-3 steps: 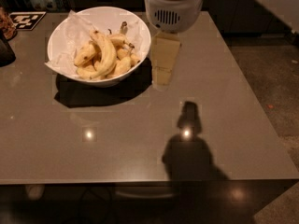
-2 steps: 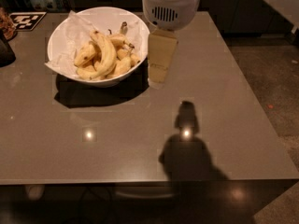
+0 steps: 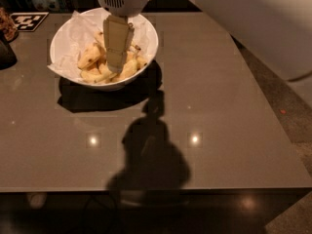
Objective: Pick banana from white bowl
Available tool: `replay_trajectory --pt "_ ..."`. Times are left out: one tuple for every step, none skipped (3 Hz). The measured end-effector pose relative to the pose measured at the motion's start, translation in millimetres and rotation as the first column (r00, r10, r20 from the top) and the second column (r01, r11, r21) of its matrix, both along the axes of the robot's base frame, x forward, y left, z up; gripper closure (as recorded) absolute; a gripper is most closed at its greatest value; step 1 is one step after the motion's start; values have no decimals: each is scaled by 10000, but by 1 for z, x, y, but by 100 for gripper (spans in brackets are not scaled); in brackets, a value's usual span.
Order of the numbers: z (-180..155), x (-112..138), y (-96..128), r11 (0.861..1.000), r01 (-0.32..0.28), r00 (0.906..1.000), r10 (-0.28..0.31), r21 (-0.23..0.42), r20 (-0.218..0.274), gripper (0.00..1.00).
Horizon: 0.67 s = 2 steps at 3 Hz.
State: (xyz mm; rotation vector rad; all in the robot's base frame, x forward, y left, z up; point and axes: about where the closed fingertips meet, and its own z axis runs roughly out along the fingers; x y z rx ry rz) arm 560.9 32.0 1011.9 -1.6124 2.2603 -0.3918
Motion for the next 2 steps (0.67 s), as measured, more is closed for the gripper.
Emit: replay_trajectory --pt "4 8 22 9988 -340 9992 332 345 236 0" --pt "-3 19 26 9957 7 10000 -3 931 -41 0"
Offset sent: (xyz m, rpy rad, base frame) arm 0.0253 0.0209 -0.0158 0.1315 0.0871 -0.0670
